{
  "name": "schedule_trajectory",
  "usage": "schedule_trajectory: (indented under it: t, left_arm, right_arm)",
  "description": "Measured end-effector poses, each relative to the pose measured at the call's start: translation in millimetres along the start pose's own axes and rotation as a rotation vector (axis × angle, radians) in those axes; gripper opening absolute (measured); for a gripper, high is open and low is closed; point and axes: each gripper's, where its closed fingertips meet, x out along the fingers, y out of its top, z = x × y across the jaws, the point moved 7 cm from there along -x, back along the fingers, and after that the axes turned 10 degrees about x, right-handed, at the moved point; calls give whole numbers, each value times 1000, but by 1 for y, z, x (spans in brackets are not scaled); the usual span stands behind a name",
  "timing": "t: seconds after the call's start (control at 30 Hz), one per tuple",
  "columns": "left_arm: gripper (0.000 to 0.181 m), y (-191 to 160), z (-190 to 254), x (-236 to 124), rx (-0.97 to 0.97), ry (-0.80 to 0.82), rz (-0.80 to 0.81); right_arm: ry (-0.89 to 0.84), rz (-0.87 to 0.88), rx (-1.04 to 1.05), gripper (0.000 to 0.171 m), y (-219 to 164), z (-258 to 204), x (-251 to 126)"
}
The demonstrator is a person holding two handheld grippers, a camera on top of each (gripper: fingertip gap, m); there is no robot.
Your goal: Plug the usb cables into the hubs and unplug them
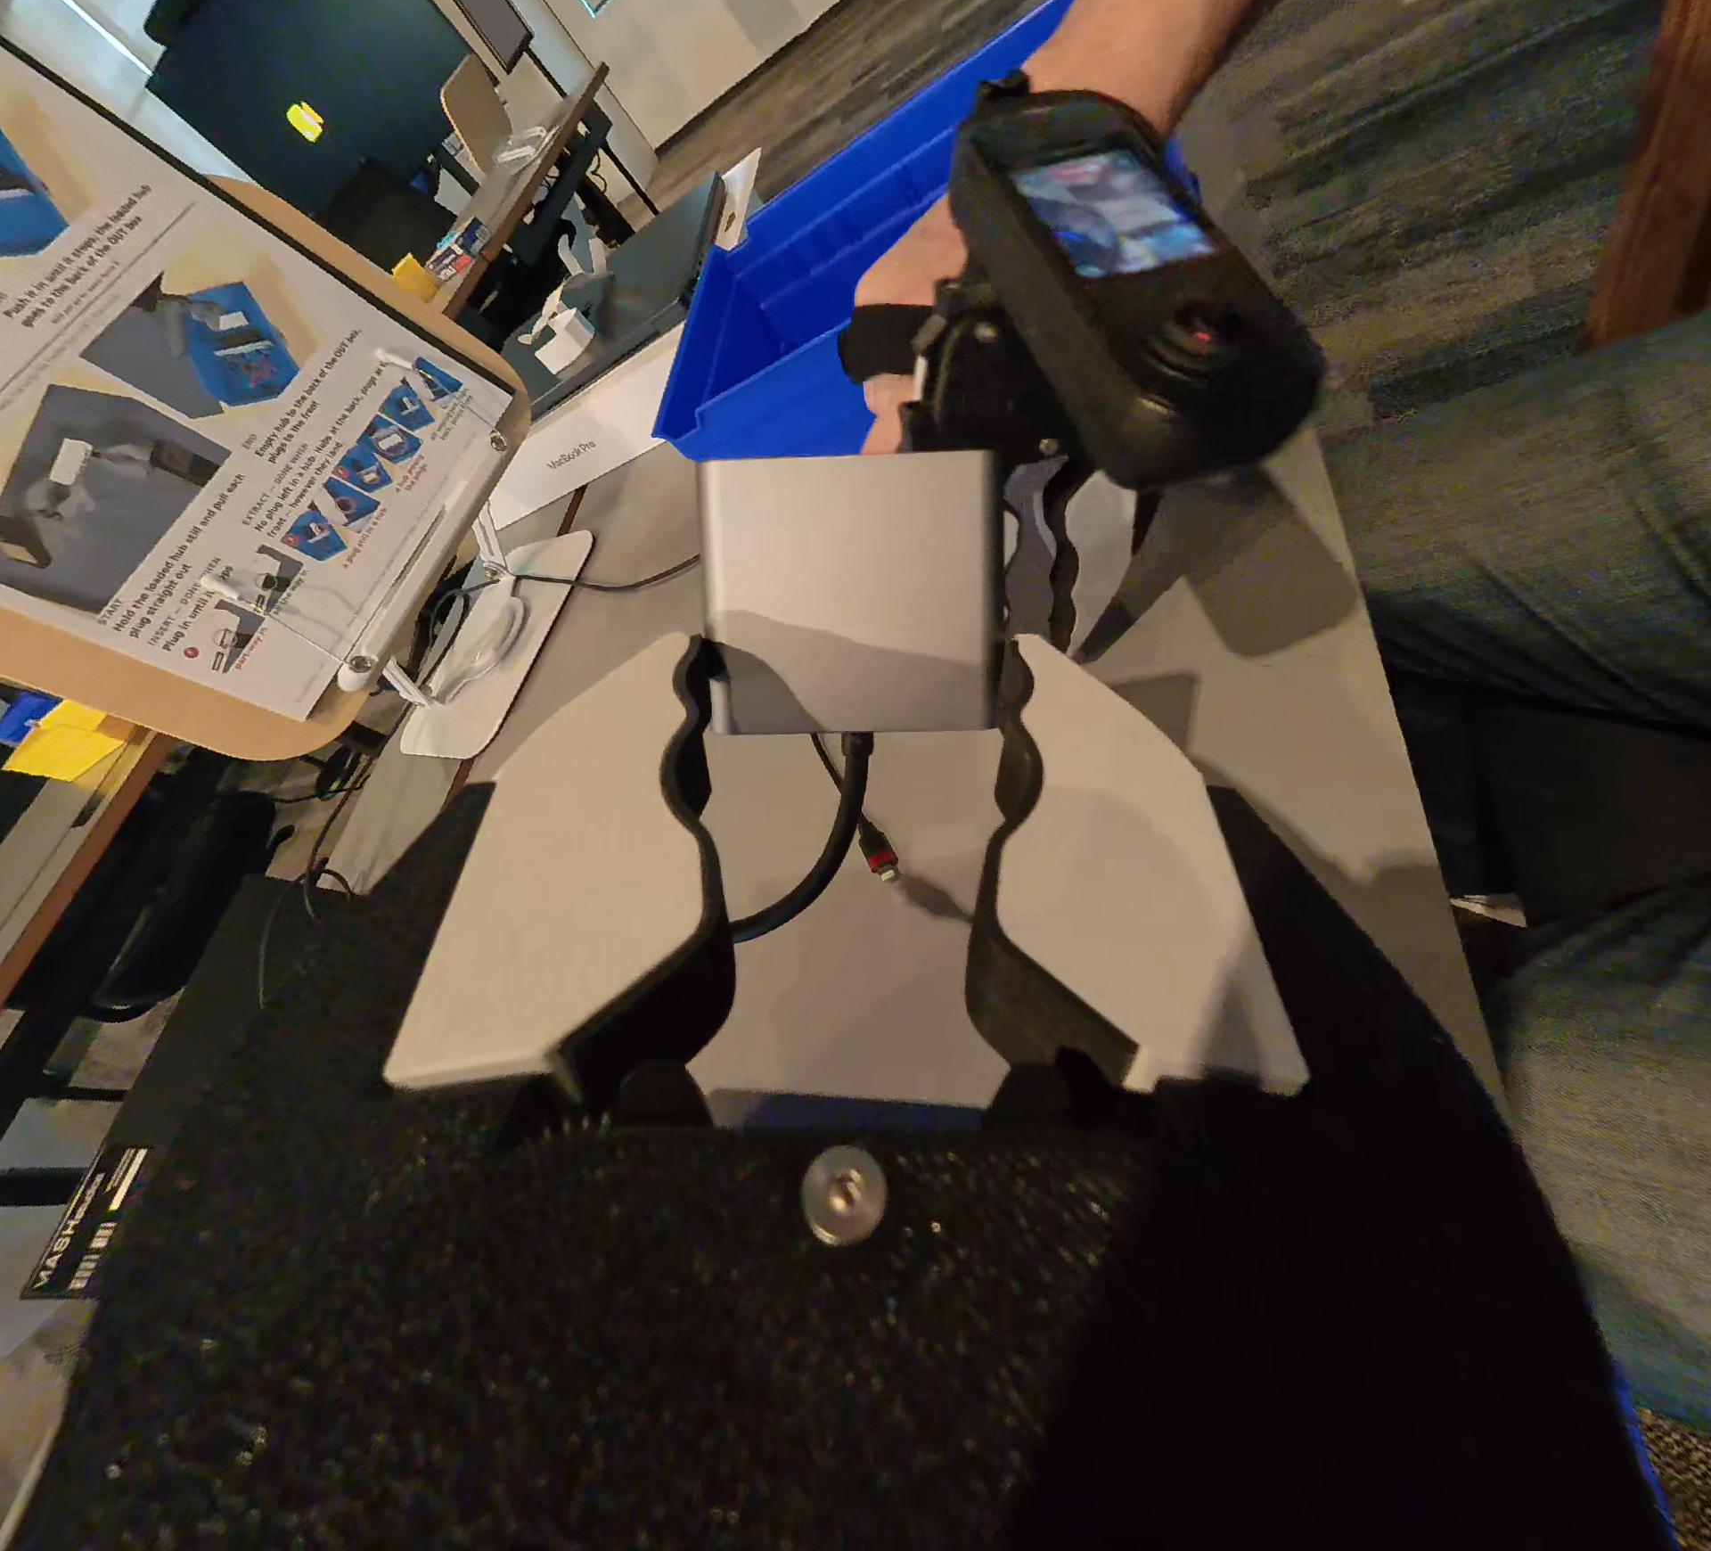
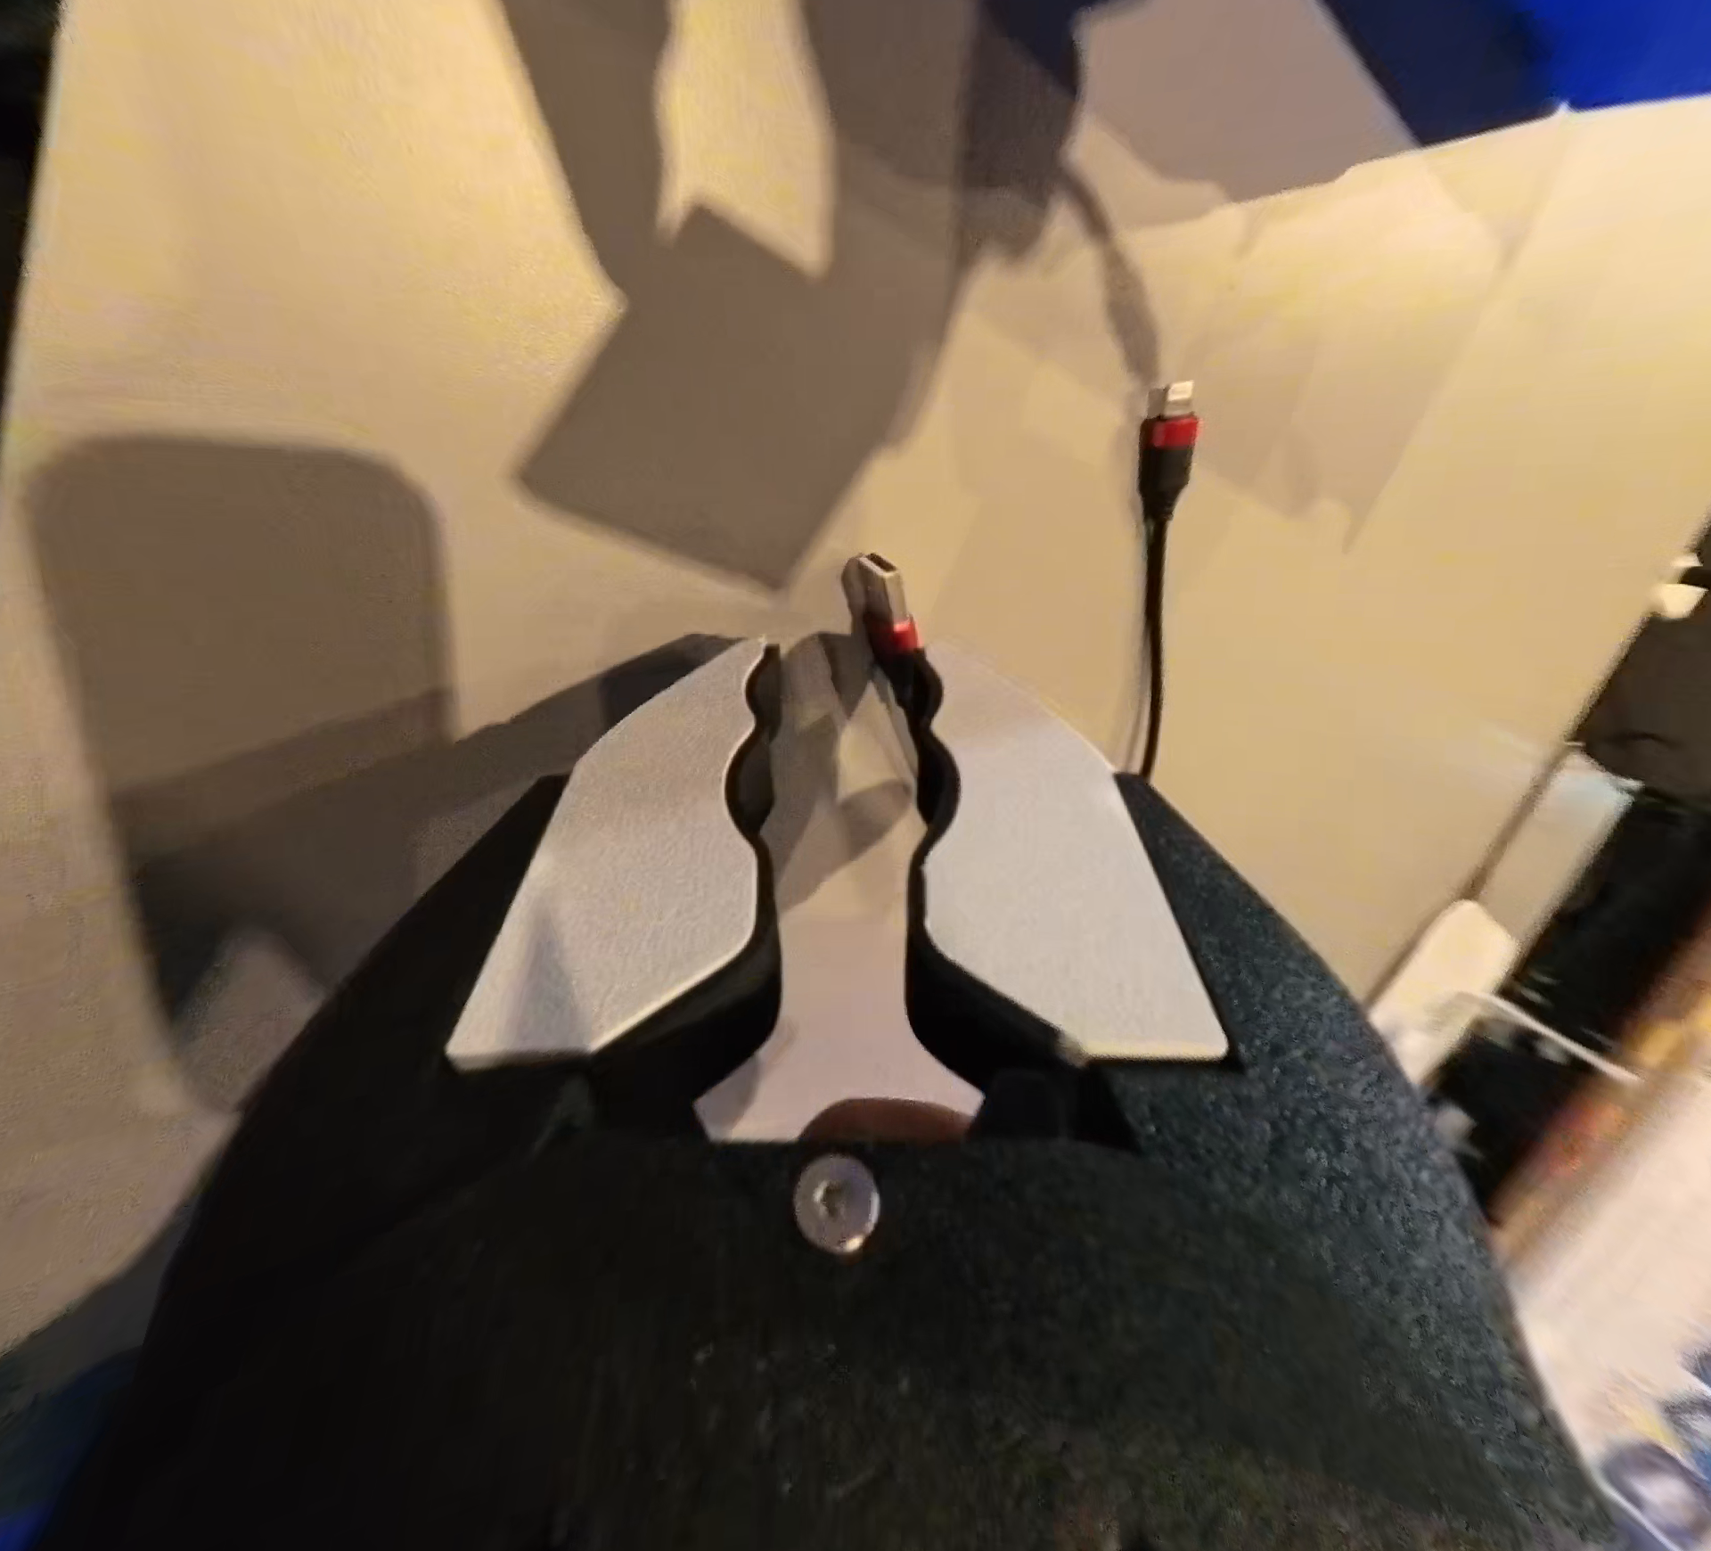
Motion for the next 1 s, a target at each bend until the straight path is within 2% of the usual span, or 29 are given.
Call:
schedule_trajectory:
  t: [0.2, 0.37, 0.7, 0.87, 0.9, 1.0]
  left_arm:
    - [59, 0, 0, -2, -26, -1, 18]
    - [59, 1, 2, -3, -39, -15, 37]
    - [59, -2, 7, -8, -37, -26, 13]
    - [60, -8, 6, -10, -38, -1, -14]
    - [60, -10, 6, -10, -35, 6, -26]
    - [60, -13, 4, -8, -32, 22, -65]
  right_arm:
    - [277, 64, 197, 30, -16, 26, -12]
    - [375, 99, 164, 32, -22, 38, -9]
    - [460, 60, 124, 36, -15, 45, 28]
    - [481, 100, 177, 29, -14, 46, 31]
    - [513, 103, 172, 8, -14, 44, 30]
    - [544, 69, 267, 6, -15, 45, 30]
